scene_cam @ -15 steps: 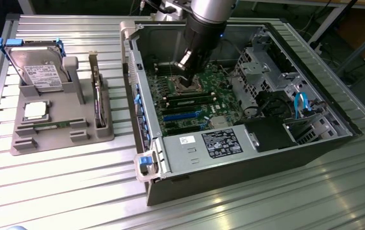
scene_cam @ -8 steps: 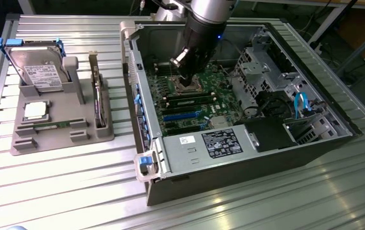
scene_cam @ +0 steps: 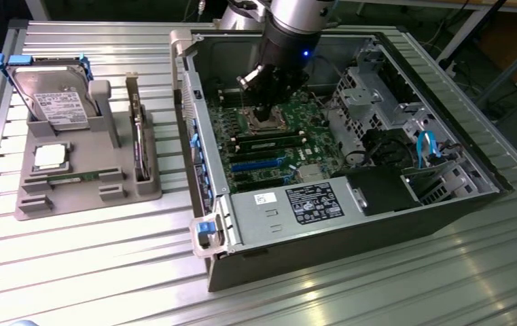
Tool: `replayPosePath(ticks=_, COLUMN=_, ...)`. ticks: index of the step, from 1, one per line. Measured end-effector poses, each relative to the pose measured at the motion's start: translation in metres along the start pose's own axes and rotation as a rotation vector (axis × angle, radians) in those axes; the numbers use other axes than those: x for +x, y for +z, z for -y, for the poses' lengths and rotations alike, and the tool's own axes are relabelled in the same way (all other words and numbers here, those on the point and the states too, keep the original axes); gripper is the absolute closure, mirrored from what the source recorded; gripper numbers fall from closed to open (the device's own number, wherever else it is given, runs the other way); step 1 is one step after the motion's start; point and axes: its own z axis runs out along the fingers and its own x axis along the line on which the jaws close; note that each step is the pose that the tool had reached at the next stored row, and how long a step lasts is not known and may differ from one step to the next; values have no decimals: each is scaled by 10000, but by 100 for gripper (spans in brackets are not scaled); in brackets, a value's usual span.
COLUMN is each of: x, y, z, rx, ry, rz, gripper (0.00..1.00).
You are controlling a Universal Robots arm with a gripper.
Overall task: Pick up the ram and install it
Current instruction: 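Press down the ram until it locks into place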
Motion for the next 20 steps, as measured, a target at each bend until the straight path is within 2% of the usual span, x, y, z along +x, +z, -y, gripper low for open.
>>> replayPosePath(ticks=1, x=0, y=0, z=1, rx=74, ry=184, rz=-25, gripper=89)
replayPosePath(ticks=3, x=0, y=0, z=0, rx=76, ry=209, rz=-26, gripper=89)
replayPosePath(ticks=4, x=0, y=3, z=-1, rx=49, ry=506, rz=-31, gripper=89)
replayPosePath(ticks=5, x=-1, y=7, z=0, rx=-9, ry=1191, rz=-44, gripper=89)
replayPosePath(ticks=7, x=-1, y=12, z=0, rx=-79, ry=2020, rz=-60, gripper=89)
replayPosePath(ticks=9, x=-1, y=15, z=0, rx=-142, ry=2777, rz=-74, gripper=89)
replayPosePath(ticks=11, x=-2, y=16, z=0, rx=-184, ry=3266, rz=-81, gripper=89)
replayPosePath(ticks=18, x=-1, y=16, z=0, rx=-185, ry=3271, rz=-81, gripper=89)
replayPosePath(ticks=20, x=-1, y=15, z=0, rx=-211, ry=3589, rz=-87, gripper=89)
